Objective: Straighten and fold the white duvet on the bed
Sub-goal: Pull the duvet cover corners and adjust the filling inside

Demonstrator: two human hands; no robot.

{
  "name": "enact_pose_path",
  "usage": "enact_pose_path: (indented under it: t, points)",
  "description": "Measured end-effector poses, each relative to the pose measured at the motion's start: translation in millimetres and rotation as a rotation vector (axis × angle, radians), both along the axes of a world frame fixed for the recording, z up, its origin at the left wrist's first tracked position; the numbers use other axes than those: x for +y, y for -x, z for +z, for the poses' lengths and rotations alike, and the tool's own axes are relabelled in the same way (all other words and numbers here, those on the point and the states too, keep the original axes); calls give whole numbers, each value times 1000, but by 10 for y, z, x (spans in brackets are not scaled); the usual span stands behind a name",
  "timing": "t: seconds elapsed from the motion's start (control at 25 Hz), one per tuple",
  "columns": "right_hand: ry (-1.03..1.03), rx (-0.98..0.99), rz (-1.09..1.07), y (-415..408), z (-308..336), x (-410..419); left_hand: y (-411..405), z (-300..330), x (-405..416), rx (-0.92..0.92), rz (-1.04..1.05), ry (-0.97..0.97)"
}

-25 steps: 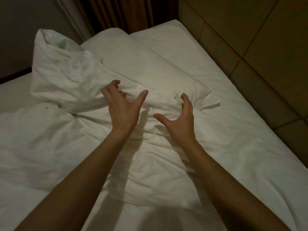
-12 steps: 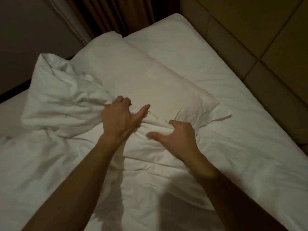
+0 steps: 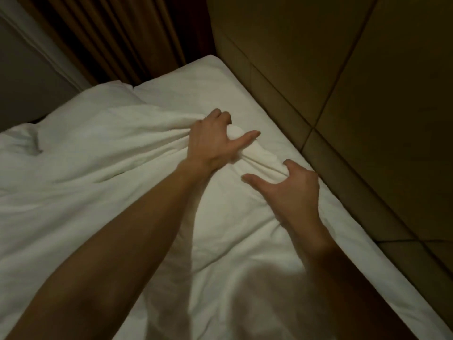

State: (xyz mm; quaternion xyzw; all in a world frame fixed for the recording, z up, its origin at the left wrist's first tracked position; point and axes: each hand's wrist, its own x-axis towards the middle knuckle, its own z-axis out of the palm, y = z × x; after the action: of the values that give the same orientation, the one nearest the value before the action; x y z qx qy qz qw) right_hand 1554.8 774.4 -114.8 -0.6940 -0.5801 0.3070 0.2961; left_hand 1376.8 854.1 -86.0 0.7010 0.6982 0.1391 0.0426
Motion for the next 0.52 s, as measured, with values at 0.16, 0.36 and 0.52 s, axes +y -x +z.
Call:
enact_pose_path:
  t: [0.16,0.36,0.52]
  points:
    - [272,-111,73,182,-566,-238,285,-538,-350,-84,-126,132]
    - [49,29,62,746,-241,-208,908,-10,-539,26,-134,-68]
    - [22,70,211,1503,169,125,1800,364,-834,139,23,-216]
